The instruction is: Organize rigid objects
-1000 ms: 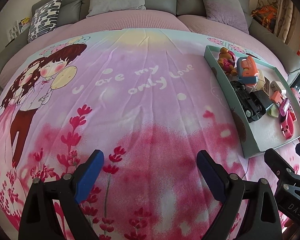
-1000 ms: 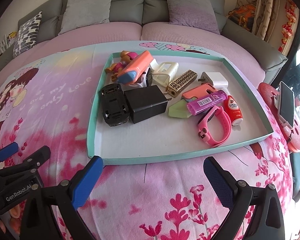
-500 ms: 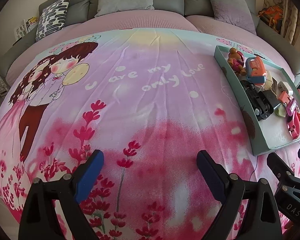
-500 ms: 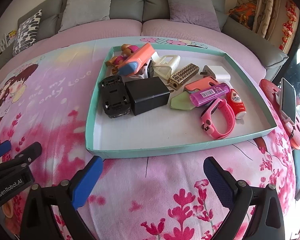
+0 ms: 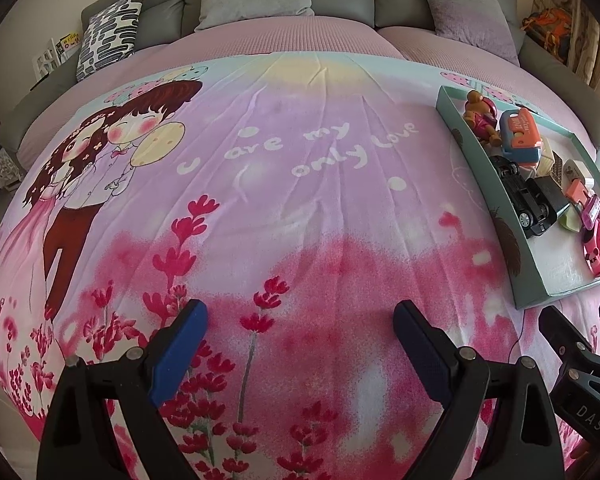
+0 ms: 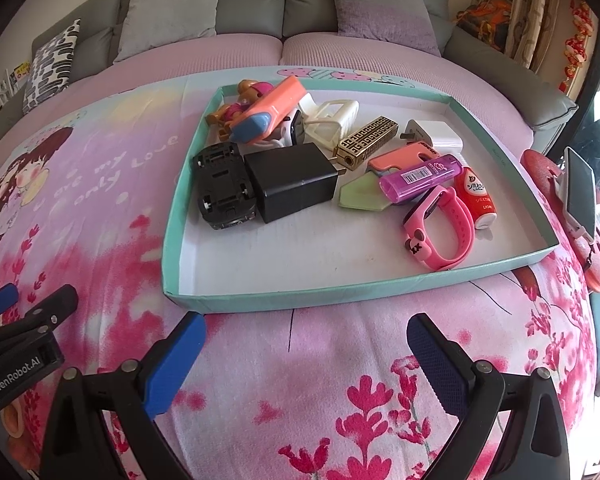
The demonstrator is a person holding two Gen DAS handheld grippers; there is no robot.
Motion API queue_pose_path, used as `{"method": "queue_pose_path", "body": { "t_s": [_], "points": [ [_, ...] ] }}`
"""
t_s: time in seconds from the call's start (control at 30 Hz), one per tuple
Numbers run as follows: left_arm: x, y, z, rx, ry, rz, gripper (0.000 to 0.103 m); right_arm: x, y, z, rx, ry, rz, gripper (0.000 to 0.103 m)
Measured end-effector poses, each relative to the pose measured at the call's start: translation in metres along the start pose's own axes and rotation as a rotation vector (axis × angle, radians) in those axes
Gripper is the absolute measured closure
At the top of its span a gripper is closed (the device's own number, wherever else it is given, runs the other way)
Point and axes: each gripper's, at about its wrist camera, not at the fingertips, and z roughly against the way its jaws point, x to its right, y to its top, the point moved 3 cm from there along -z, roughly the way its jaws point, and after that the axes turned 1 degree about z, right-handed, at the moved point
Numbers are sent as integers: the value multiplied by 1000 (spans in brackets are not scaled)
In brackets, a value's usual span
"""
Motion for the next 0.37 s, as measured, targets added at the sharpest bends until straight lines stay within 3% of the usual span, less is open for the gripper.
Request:
{"method": "queue_pose_path", "body": {
  "t_s": [0.37],
  "points": [
    [-2,-1,4,16,15,8,9,1,0,-2,-4,2,-2,1]
  ]
}}
